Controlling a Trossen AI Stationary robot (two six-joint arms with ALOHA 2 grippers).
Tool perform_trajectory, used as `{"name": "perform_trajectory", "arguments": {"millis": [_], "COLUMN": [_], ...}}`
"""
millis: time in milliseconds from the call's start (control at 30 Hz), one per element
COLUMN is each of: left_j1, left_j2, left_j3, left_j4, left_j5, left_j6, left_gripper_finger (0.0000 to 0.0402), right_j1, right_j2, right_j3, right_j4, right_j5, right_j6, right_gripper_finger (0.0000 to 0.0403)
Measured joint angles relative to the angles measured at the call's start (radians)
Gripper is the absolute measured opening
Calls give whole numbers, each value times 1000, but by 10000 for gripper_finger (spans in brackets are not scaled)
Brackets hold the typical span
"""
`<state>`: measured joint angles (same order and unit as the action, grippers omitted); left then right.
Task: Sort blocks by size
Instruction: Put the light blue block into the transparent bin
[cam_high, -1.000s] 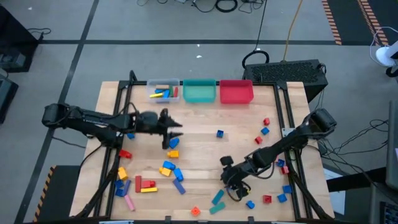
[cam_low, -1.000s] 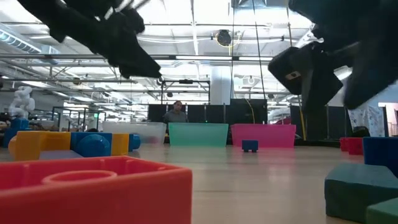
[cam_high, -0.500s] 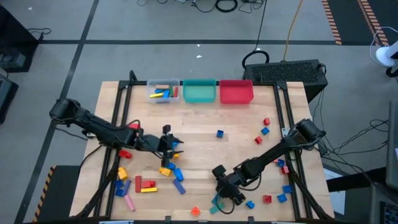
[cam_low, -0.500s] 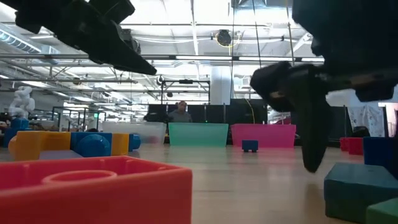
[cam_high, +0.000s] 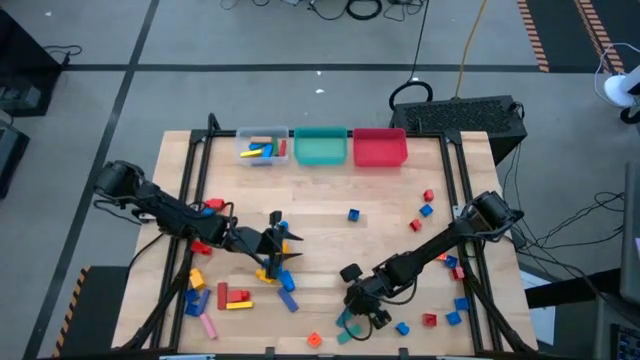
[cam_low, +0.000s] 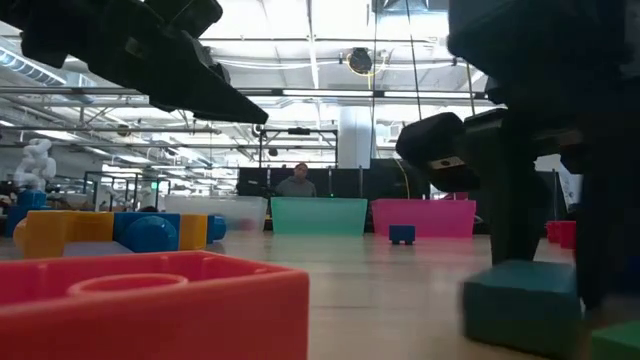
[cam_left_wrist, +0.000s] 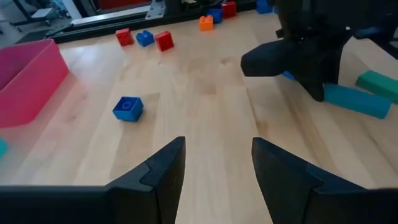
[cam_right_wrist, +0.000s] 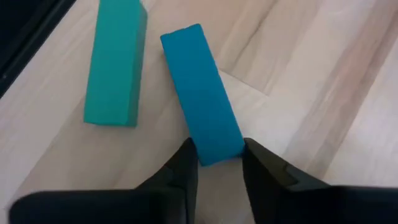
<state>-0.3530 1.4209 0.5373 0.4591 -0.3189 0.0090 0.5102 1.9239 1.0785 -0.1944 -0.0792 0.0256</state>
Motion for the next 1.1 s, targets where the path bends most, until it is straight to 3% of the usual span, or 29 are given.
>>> {"name": "perform_trajectory", "arguments": {"millis": [167, 367, 700, 967, 1100], "left_j1": [-16, -36, -62, -45, -30], "left_j2": [5, 5, 5, 31, 78], "left_j3": [0, 0, 0, 0, 4], "left_j4": [4, 5, 5, 121, 176], "left_j5": [-27, -28, -68, -127, -132], "left_j6": [0, 18, 235, 259, 286], "left_gripper_finger": [187, 187, 187, 191, 226], "right_j1": [-14, -22, -34, -89, -115], "right_j2": [-21, -101, -229, -223, -223], "right_j3": [-4, -5, -4, -3, -3], "right_j4": [-21, -110, -198, -166, -136], "right_j5": [77, 338, 754, 781, 786], "right_j6": [55, 138, 257, 225, 199], "right_gripper_finger": [75, 83, 82, 83, 83]}}
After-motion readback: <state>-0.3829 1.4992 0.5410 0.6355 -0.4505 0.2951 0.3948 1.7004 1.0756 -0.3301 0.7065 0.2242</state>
